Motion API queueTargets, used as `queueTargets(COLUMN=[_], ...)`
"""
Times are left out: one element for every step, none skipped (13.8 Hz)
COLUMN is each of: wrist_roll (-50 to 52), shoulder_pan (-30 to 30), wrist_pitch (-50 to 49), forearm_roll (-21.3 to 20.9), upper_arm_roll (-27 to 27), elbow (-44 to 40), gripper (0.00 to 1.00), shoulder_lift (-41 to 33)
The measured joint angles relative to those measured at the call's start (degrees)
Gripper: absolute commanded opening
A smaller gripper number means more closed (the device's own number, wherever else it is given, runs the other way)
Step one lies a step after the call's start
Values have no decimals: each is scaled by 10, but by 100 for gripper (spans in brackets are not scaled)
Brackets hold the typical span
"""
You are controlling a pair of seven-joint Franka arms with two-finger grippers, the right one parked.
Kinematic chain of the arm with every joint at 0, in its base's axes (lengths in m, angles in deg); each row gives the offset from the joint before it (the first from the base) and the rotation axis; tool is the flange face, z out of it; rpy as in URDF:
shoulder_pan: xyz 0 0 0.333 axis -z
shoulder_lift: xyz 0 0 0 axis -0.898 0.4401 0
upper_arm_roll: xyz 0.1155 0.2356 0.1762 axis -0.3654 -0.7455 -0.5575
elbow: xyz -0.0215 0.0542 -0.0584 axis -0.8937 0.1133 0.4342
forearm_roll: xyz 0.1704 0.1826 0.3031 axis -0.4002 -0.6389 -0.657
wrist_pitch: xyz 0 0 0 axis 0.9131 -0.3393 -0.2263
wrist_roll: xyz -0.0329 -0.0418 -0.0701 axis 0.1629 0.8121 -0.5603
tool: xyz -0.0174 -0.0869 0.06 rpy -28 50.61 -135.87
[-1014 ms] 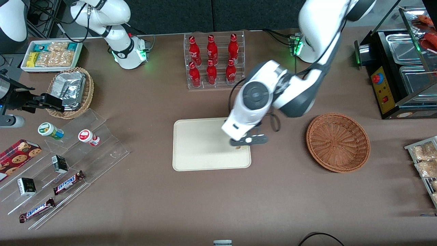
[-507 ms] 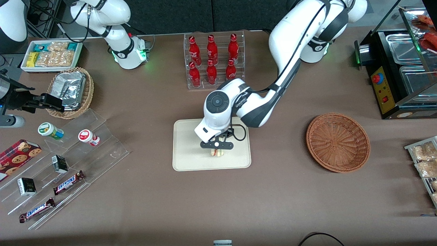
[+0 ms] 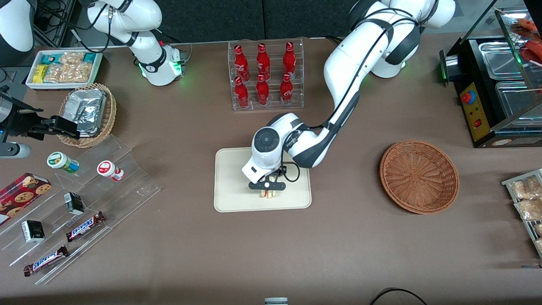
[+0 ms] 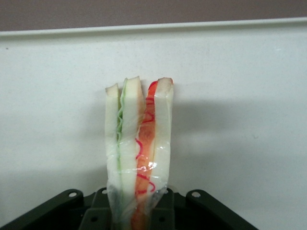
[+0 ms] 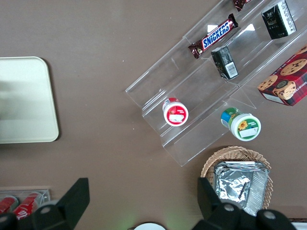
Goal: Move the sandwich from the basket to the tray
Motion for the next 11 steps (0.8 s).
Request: queueTargets(wrist_roll=[5,8,9,11,12,14,16,17,17,17,9], shoulder_pan=[0,0,0,0,0,-1,-4,-11,-23,-40,-58], wrist_pitch=[1,1,1,2,1,-2,-11,-25,-45,-77,-116], forearm_roll=[0,0,0,0,0,0,0,0,0,1,6], upper_arm_roll=[0,0,0,-1,-2,-3,-5,-6,-6,-5,-5], elbow=[-1,-1,-1,-2,-5,-10,-17,-27,-34,-39,-40], gripper=[40,99,100,100,100,100,100,100,100,100,100], shoulder_lift=[0,0,0,0,0,-1,-4,-13,-28,-51,-79])
